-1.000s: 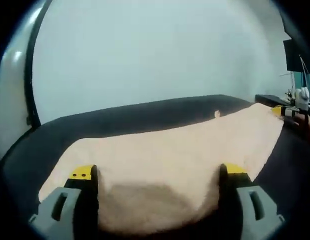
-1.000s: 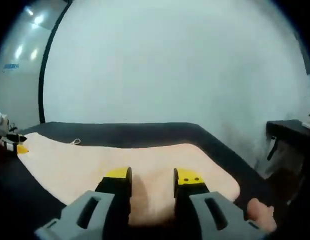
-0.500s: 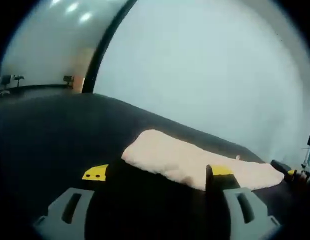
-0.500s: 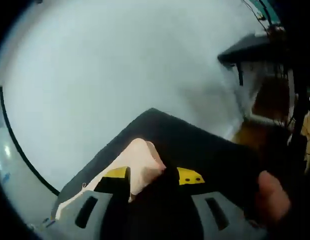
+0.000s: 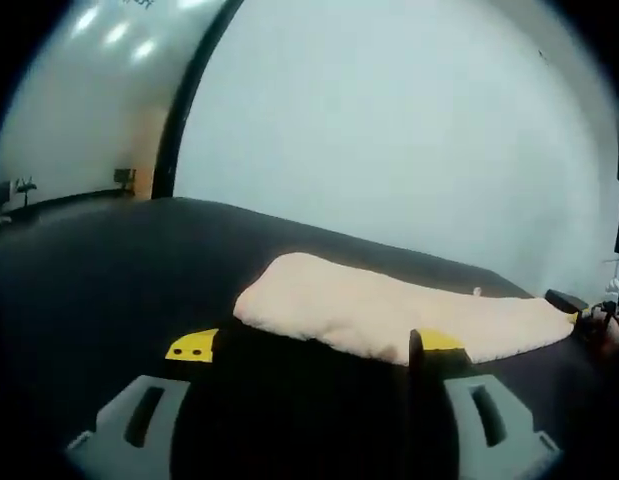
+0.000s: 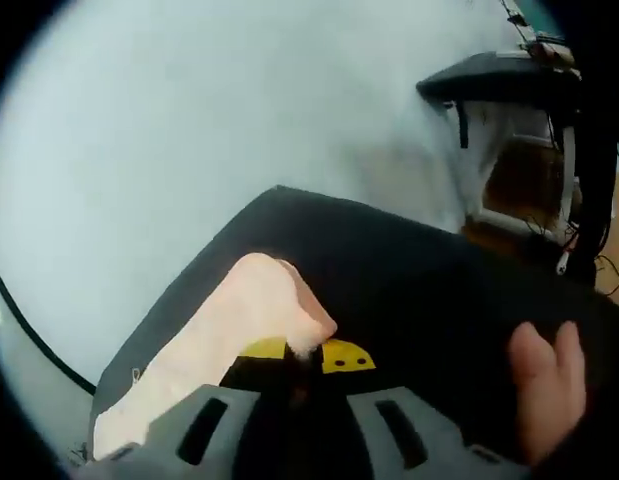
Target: Fold the towel on the table until its edges align and the towel forms a compact rectangular stack.
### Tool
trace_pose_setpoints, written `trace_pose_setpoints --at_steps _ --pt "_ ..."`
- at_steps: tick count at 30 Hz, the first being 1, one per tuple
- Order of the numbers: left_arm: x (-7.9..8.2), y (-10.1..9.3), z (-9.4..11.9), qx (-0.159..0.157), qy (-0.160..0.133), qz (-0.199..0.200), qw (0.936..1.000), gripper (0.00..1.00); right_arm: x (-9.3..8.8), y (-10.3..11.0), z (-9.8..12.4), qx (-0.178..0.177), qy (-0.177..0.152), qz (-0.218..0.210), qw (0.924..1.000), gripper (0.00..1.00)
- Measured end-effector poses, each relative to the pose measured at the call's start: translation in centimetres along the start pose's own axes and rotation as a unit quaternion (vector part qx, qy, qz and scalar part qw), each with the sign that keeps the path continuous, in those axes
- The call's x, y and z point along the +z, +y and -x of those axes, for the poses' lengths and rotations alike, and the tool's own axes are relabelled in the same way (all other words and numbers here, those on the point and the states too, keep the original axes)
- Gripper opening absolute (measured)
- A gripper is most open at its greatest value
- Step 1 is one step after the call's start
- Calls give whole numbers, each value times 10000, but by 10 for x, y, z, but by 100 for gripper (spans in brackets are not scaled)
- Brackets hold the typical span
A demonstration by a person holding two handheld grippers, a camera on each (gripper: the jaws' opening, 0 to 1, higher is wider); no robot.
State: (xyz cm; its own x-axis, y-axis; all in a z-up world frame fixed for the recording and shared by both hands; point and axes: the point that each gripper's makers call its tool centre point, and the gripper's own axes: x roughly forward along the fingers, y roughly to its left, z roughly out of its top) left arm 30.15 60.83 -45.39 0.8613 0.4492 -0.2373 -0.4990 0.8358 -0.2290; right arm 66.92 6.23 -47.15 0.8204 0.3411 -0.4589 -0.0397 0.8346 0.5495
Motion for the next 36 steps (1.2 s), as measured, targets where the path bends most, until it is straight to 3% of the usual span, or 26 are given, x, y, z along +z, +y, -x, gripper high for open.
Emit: trace_pose_setpoints --at_steps 4,8,11,14,16,20,24,26,28,32,35,36 --pt "0 1 -1 -14 3 -22 10000 70 13 13 10 238 -547 606 9964 2" --pt "-2 -1 -1 -43 30 -102 9999 69 31 52 27 604 -1213 1110 9845 1" --pt "-2 -2 0 -55 22 -131 9999 69 30 86 37 848 -1453 1610 9725 1" --pt "-3 -3 0 -61 23 -175 9998 68 18 132 51 1134 -1798 2377 9478 1" --pt "-3 -3 0 -74 25 -191 9998 68 3 159 57 1227 -1962 3053 9237 1" --pt "-3 -3 0 -92 20 -212 9997 67 -39 190 56 1392 -1904 3997 8858 1" --pt "-3 -3 0 -95 26 -254 9996 67 -74 199 49 1574 -1523 4438 8689 2" --pt "-4 -3 0 -88 42 -288 9995 67 -87 203 50 1660 -1408 4710 8549 2" --pt "-5 -3 -1 -66 63 -334 9994 66 -99 209 50 1809 -1318 4843 8458 2" --pt "-6 -2 -1 -42 75 -389 9992 66 -120 224 59 2029 -1251 5254 8168 2" --pt "-6 -2 -1 -42 86 -402 9991 66 -138 230 64 2044 -1196 5641 7910 2" --pt "-6 -3 -1 -47 85 -405 9991 66 -141 231 64 2020 -1195 5709 7867 2"
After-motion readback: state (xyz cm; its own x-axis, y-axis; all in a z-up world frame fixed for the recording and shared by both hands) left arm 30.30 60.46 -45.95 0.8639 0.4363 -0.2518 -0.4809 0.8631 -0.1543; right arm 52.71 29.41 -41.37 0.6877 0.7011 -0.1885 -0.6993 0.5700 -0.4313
